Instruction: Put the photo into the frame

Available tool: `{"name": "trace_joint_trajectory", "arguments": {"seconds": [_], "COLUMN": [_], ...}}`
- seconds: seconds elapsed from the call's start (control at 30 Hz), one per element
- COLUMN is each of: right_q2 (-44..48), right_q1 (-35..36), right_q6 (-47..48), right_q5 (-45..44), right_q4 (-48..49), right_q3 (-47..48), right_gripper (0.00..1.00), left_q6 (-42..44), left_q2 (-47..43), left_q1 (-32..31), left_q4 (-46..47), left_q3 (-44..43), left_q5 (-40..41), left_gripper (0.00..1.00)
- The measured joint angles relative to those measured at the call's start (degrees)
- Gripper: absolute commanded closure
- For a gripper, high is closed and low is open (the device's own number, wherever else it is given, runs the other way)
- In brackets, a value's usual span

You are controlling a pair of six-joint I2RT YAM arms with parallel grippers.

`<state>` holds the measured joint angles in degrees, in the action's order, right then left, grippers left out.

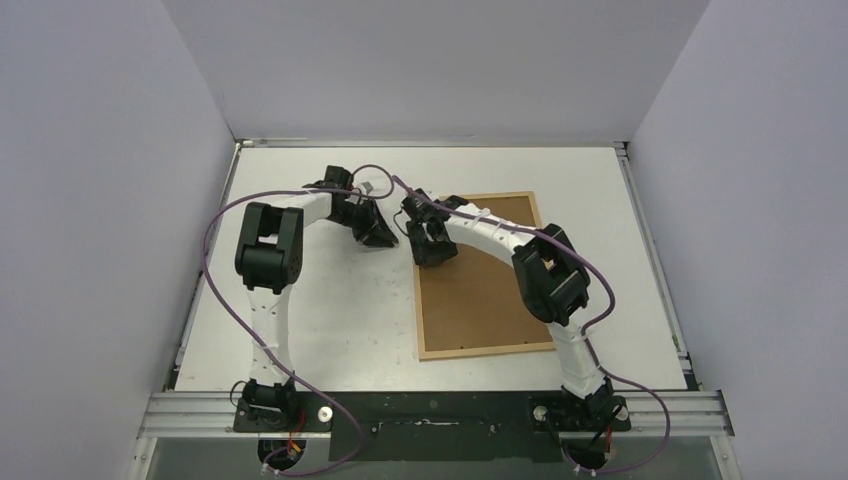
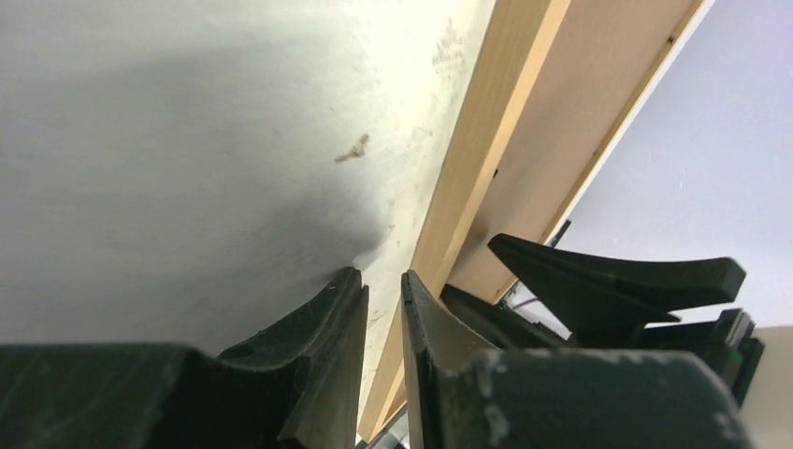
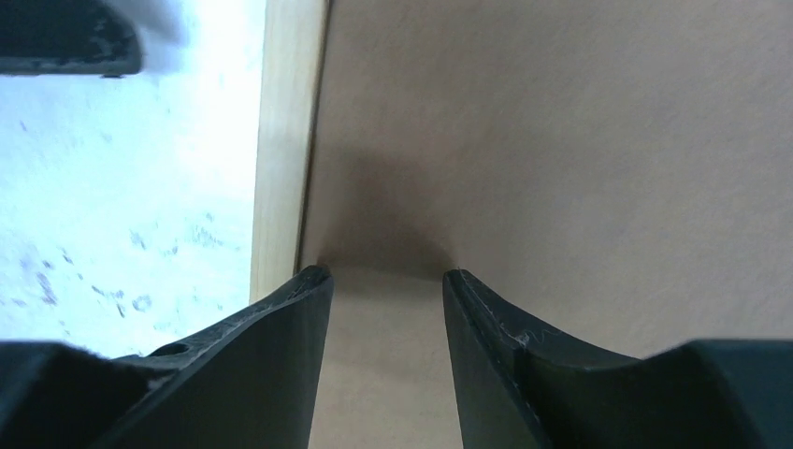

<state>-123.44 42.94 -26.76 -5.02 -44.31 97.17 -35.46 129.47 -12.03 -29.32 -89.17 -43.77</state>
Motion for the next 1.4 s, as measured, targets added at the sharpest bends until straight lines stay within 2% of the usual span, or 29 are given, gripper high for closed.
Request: {"name": "trace_joint_trajectory", "arguments": {"seconds": [0.23,0.4,0.7,0.97,1.1,1.4], "right_q2": [3.3,3.9,-3.0,-10.7,-12.0,-12.8], "right_q1": [-5.4,-7.3,-8.1,-9.9,-10.1,-10.1], "right_q6": [-1.6,-1.6,-2.9,-1.8,-0.2,2.0], "right_q5": [3.1,3.6,5.6,8.3,9.6,11.1], "right_q4": [6.7,7.3,6.5,3.1,1.9,1.5], "right_q3": [-0.7,2.0,11.1,16.5,19.8,20.1], "right_gripper": [0.47,0.46,0.45,0.45,0.46,0.48], "left_q6": [-0.1,-0.1,0.0,-1.7,-2.5,-3.4], "left_q2": [0.0,1.8,8.2,12.8,13.9,14.7], "left_q1": [2.5,2.3,0.6,-0.7,-1.0,-1.4], "left_q4": [0.0,1.1,2.2,3.4,4.2,4.3], "left_q3": [-4.9,-11.1,-18.5,-22.5,-23.5,-23.7], "left_q5": [1.5,1.3,1.6,-0.3,-1.2,-2.0], "left_gripper": [0.73,0.67,0.64,0.67,0.71,0.76]}}
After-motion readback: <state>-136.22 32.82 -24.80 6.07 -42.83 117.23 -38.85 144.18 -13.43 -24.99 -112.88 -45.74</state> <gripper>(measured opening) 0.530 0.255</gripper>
